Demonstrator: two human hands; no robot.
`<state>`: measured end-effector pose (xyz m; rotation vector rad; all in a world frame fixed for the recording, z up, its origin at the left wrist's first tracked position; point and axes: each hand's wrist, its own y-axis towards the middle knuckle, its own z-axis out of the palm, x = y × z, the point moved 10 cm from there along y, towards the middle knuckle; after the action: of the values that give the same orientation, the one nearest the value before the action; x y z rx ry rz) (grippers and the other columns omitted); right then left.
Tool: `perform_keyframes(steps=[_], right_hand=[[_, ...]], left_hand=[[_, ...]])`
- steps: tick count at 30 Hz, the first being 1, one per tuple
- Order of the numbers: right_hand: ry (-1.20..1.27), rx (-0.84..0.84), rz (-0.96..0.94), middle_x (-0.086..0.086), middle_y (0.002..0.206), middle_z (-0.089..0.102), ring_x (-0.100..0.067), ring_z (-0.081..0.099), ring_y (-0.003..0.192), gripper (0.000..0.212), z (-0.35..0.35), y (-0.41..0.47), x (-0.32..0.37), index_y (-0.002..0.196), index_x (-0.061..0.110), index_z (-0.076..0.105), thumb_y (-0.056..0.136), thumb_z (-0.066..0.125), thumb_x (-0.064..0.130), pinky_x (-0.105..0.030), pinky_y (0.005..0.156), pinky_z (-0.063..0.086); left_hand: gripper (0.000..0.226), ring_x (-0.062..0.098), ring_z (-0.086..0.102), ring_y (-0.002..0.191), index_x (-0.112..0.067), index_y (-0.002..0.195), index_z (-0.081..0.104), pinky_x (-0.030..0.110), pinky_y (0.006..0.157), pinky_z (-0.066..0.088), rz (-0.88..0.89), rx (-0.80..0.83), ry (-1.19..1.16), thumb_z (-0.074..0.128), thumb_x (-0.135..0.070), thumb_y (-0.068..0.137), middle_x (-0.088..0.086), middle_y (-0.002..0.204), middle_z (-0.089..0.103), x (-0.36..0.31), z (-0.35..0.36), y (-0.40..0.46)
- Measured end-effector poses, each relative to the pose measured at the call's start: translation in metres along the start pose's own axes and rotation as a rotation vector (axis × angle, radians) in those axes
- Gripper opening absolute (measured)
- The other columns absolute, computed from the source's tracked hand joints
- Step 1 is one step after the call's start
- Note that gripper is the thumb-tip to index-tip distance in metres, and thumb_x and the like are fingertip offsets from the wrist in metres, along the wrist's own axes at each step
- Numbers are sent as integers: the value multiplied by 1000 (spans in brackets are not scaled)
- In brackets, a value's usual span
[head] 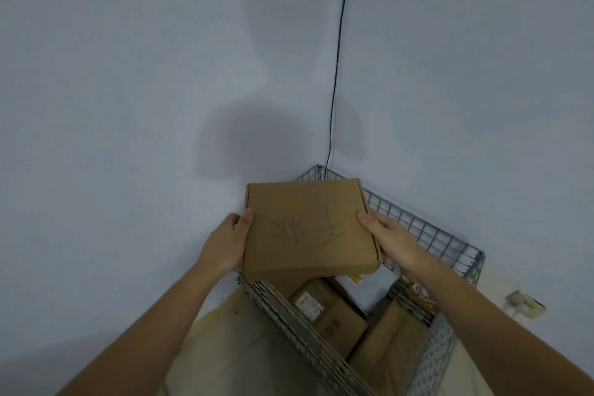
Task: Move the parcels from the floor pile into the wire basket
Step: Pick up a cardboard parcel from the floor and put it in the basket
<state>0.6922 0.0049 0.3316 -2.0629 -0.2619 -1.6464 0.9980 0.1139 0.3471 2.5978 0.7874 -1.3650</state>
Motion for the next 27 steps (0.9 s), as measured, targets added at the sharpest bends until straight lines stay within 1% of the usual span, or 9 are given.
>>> perform_keyframes(steps=[2,4,7,9,15,17,20,24,27], right_hand=[[17,-19,-8,13,121,72,2,73,97,39,-9,29,4,138,43,55,100,54,54,-17,70,59],[26,-72,-4,8,128,70,-4,72,104,52,-21,55,4,145,39,51,97,57,58,-21,75,60],[30,-160,46,6,122,66,-7,69,99,51,-38,83,-5,145,31,47,99,58,51,-15,60,56],[48,-223,78,2,122,65,-8,67,99,49,-51,101,-15,142,24,48,100,62,44,-15,57,54],[160,-506,146,-1,122,69,-15,70,103,42,-95,145,-42,136,20,57,99,65,38,-25,71,57],[191,-649,148,3,115,69,-11,68,98,33,-111,157,-45,132,20,59,102,62,33,-22,68,55],[192,-864,172,3,112,66,-9,63,96,33,-128,172,-53,131,19,58,104,58,37,-26,69,50],[228,-979,263,1,114,67,-13,64,98,33,-122,202,-87,128,20,57,103,57,41,-31,72,52],[245,-1021,374,7,111,67,-9,64,98,32,-107,213,-139,129,19,55,104,58,38,-27,73,54]], left_hand=[[58,8,61,84,-14,117,60,27,66,43,18,4,10,31,-63,105,-5,96,64,-10,7,39],[55,9,62,83,-16,119,58,26,64,44,30,21,-4,32,-62,105,-4,96,64,-18,18,72],[50,8,62,84,-18,120,55,25,63,45,44,67,-19,33,-61,106,-5,99,64,-29,41,120],[48,7,62,84,-17,121,55,25,63,45,64,103,-37,35,-58,106,0,104,66,-36,60,155],[57,22,63,107,-13,137,55,39,91,52,187,286,-43,37,-58,107,4,122,64,-72,133,264],[45,19,64,107,-19,131,57,39,92,54,270,374,-49,40,-54,107,-4,113,65,-93,157,292],[28,7,66,95,-30,126,54,27,79,54,368,512,-37,46,-50,107,-15,105,64,-114,189,331],[28,20,70,99,-26,119,58,45,87,60,340,620,-41,52,-50,105,-1,110,70,-105,239,393],[25,20,66,94,-21,112,60,32,79,55,290,674,21,51,-44,107,0,101,68,-72,288,418]])
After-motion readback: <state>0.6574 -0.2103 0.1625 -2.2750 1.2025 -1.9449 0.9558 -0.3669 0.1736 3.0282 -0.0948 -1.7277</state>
